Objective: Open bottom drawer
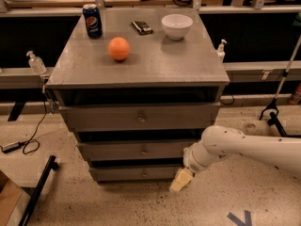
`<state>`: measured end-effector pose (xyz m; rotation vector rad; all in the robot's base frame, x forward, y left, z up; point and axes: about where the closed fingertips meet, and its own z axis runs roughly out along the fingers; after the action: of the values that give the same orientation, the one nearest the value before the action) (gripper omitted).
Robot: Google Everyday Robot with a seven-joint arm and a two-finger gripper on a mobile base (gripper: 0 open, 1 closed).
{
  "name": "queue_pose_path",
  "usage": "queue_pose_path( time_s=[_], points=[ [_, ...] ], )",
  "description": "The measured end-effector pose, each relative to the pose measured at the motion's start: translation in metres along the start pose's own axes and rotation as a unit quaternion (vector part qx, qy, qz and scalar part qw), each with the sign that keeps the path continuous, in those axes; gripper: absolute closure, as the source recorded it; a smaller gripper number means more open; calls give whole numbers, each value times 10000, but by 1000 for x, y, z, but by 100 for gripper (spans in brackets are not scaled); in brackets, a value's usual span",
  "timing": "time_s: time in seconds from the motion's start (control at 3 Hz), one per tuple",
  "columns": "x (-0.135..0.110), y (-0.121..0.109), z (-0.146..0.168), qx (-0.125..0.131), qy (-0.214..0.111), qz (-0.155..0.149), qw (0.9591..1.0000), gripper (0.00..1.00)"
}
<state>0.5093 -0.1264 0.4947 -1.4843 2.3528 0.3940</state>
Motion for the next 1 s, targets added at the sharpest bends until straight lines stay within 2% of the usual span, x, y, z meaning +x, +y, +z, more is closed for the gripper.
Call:
queue_pose_path(
  time_s=[0.67, 1.0],
  points=[
    [2, 2, 16, -13, -73, 109, 9999, 0],
    [0, -14, 46, -66, -952, 292, 9950, 0]
  ],
)
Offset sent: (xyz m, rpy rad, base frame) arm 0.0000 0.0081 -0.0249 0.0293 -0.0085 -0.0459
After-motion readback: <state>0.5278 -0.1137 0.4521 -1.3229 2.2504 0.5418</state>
